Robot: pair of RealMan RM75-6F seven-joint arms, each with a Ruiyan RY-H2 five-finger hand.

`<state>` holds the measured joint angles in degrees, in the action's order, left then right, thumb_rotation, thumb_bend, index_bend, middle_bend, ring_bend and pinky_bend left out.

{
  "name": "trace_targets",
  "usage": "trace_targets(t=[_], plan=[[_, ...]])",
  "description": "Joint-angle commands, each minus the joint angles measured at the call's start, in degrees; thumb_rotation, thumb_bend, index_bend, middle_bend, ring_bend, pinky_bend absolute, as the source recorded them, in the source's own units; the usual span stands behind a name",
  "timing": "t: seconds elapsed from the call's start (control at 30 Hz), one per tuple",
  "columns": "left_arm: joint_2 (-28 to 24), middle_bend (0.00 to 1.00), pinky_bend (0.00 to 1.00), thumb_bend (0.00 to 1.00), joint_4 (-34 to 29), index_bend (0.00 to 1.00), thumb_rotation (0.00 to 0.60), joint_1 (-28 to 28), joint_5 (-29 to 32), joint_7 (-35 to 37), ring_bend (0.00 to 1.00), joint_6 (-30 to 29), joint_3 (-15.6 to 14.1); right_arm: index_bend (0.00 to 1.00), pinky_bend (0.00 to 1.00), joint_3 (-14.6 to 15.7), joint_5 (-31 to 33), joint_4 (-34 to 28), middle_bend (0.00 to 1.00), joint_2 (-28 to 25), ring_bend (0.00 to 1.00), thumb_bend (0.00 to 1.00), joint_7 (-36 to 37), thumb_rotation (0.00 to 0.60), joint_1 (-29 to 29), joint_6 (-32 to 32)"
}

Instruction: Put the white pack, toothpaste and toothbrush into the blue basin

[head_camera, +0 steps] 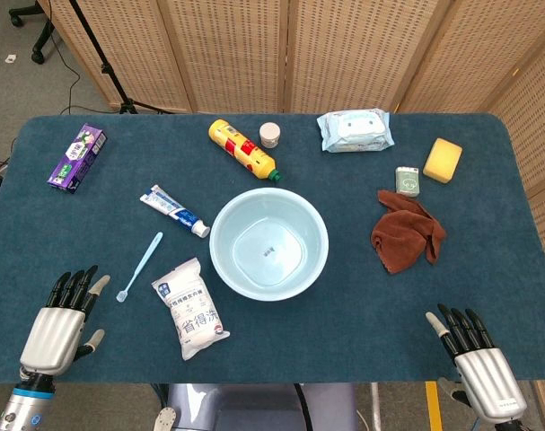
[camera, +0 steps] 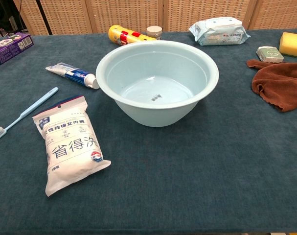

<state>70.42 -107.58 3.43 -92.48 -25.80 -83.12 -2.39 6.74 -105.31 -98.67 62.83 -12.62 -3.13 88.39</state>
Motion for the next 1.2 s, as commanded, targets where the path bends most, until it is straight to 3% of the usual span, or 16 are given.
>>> trace_targets(t=[0.03, 1.2], plan=[[0.0, 0.0, 0.0, 0.25, -0.1, 0.0, 0.6, -0.02, -0.14, -0.09, 0.0, -0.04, -0.1, 0.06, 0.0, 0.09, -0.18, -0.05, 0.0, -0.08, 0.0, 0.11, 0.07, 0.6, -0.06, 0.2], [-0.04, 0.0, 0.0, 0.25, -0.76, 0.0, 0.6, -0.06, -0.64, -1.09, 0.0, 0.01, -0.74, 0.06, 0.0, 0.6, -1.59, -0.2, 0.0, -1.04, 0.0, 0.11, 1.14, 0.6, -0.62, 2.33]])
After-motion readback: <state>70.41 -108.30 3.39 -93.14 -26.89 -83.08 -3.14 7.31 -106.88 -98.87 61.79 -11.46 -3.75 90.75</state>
